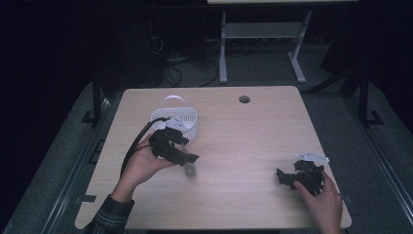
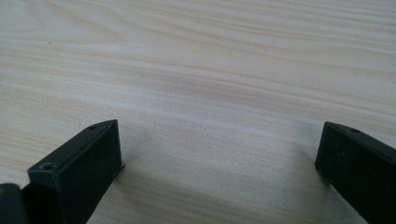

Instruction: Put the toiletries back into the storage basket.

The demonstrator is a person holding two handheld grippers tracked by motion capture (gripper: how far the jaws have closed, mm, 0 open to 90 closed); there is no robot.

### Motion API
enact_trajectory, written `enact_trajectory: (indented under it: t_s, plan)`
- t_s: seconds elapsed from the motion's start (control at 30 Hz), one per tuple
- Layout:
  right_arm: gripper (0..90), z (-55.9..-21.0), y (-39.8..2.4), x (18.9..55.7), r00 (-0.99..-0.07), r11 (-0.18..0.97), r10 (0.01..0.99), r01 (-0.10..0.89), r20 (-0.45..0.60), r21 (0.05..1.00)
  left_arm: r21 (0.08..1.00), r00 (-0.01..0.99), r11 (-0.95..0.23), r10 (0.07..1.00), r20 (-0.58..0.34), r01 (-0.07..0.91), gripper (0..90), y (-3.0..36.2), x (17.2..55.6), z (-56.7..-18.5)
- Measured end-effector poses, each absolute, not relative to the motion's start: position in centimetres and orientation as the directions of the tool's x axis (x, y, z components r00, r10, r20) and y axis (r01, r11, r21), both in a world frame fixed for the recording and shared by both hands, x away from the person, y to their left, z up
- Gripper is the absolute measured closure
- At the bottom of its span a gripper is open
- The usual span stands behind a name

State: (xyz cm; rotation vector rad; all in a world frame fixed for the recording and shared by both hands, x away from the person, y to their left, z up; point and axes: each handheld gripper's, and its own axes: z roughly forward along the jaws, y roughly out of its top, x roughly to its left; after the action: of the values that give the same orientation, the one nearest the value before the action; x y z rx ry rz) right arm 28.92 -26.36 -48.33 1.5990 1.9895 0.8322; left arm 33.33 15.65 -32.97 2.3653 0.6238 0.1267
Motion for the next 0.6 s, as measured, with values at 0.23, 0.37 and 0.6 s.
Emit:
enact_trajectory:
  t_s: [0.23,0.37,0.6]
  plan:
    - [0.0,-48.3,-26.4,28.9,-0.224,0.145,0.974,0.701,0.023,0.698,0.643,0.866,-0.640,0.494,-0.075,0.421,29.4,16.9,33.6,-32.9]
    - [0.0,-48.3,-26.4,28.9,-0.224,0.145,0.974,0.701,0.023,0.698,0.644,0.860,-0.635,0.505,-0.074,0.428,29.4,17.5,33.8,-32.9]
    - [0.0,-48.3,-26.4,28.9,-0.224,0.144,0.974,0.700,0.024,0.699,0.648,0.843,-0.615,0.531,-0.081,0.449,29.4,18.8,34.1,-32.9]
